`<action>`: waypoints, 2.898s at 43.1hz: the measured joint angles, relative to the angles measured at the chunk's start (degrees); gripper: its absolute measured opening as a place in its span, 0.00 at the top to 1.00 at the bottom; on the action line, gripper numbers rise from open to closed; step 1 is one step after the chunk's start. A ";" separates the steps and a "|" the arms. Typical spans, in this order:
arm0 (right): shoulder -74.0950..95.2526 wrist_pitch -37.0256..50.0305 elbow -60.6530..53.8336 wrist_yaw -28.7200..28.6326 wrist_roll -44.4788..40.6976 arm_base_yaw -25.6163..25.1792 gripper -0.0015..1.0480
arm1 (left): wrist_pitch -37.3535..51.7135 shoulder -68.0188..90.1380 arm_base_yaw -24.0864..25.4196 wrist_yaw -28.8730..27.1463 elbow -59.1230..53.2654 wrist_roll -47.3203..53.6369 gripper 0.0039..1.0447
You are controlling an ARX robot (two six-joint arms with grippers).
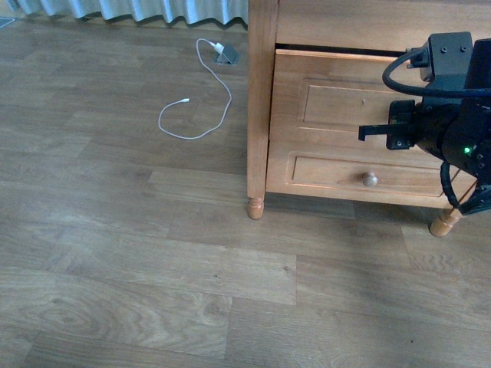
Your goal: Put charger into drawer
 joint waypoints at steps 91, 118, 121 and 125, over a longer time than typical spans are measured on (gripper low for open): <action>-103.97 -47.08 -45.51 -44.28 4.09 -27.06 0.08 | 0.00 0.00 0.00 0.00 0.00 0.00 0.06; -113.18 -39.15 -52.19 -16.57 0.90 -18.71 0.53 | 0.00 0.00 0.00 -0.02 0.00 0.00 0.06; -114.66 -40.28 -52.78 -14.86 0.61 -16.92 0.66 | 0.00 0.00 0.00 -0.02 0.00 0.00 0.06; -117.28 -41.79 -53.59 -8.35 0.44 -11.78 0.88 | 0.00 0.00 0.00 -0.02 0.00 0.00 0.06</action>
